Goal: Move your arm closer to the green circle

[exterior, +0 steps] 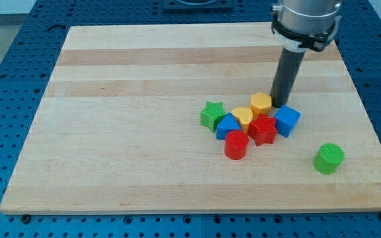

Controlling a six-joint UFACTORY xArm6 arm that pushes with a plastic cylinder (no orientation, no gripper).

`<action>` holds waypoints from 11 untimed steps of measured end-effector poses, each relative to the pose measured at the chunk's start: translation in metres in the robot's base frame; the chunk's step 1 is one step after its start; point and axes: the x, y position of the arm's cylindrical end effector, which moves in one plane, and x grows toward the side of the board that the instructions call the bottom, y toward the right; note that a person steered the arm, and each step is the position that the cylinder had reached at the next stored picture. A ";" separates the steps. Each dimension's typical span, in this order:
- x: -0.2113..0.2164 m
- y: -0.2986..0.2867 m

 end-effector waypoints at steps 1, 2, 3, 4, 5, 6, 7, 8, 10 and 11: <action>0.000 0.012; 0.000 0.076; 0.002 0.151; 0.032 0.204; 0.077 0.210; 0.137 0.190; 0.183 0.144; 0.187 0.079; 0.135 0.054; 0.111 0.079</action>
